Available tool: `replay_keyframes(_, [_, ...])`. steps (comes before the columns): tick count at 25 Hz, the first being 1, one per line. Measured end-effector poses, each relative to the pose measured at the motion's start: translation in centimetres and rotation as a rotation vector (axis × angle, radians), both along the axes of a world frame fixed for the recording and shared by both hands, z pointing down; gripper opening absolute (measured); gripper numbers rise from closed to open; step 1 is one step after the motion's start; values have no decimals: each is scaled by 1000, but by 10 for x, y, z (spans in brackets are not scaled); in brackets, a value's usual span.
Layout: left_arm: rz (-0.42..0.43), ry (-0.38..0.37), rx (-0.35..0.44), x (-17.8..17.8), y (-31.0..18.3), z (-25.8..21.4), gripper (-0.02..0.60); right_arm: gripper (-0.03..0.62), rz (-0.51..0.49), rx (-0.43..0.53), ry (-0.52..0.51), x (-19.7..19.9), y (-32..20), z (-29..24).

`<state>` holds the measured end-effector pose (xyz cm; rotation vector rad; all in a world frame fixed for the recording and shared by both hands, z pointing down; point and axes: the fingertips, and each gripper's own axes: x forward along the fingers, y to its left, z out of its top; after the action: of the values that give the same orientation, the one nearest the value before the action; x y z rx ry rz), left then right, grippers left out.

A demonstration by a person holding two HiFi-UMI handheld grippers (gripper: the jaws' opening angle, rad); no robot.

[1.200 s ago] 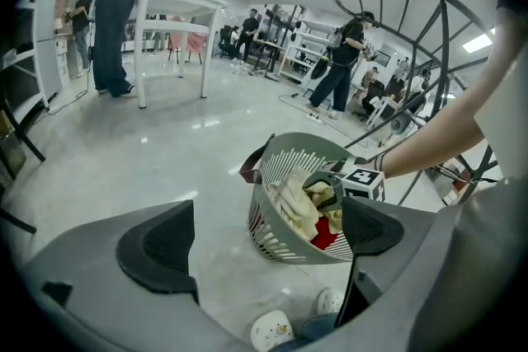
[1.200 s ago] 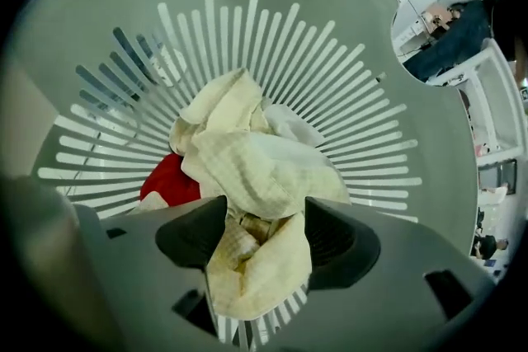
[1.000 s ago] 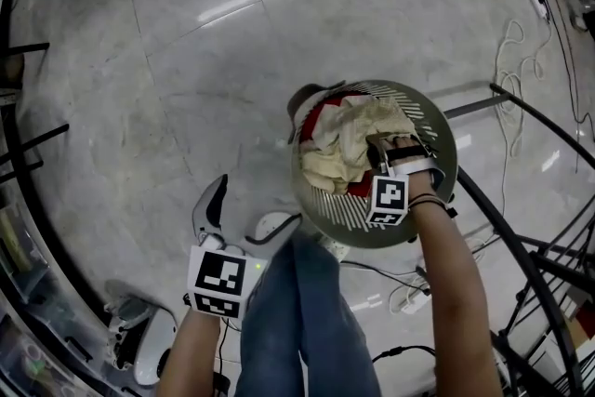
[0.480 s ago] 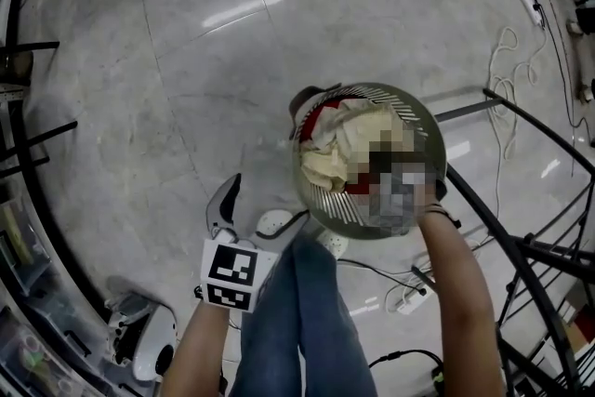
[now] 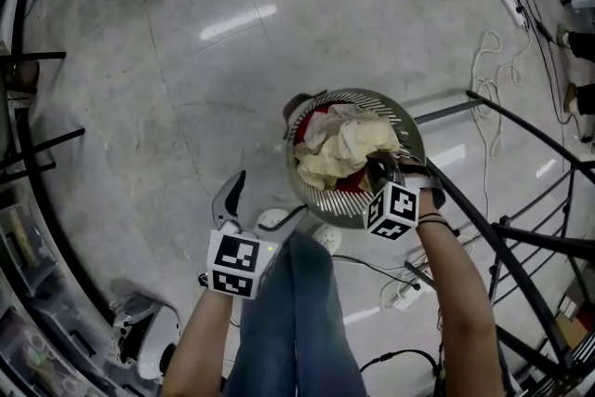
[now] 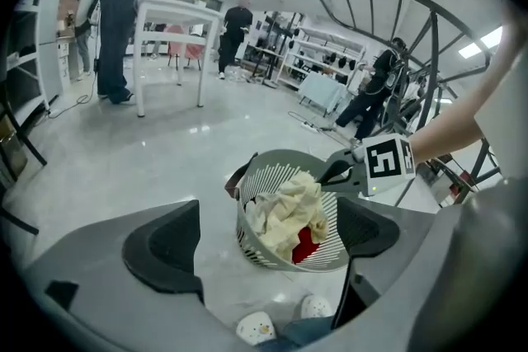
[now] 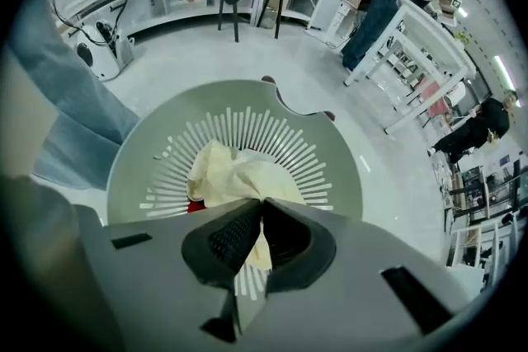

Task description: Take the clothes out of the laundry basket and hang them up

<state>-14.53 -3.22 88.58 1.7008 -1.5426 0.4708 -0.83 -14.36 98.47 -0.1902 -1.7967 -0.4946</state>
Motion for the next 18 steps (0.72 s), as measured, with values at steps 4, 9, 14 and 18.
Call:
replay_keyframes(4, [40,5,-35,9,6,1,508,12,45,-4,-24,0,-2,-30])
replay_keyframes(9, [112,-8,-60,25,9,-1,451,12,135,-19,-77,-3,-6,-73])
replay_keyframes(14, [110,22,-61,38,14,-6,443,12,234,-12,-137,1,-8,-115])
replay_keyframes(18, [131,31,-60,53,16,-17,436,12,305,1,-175,4,-12,-149])
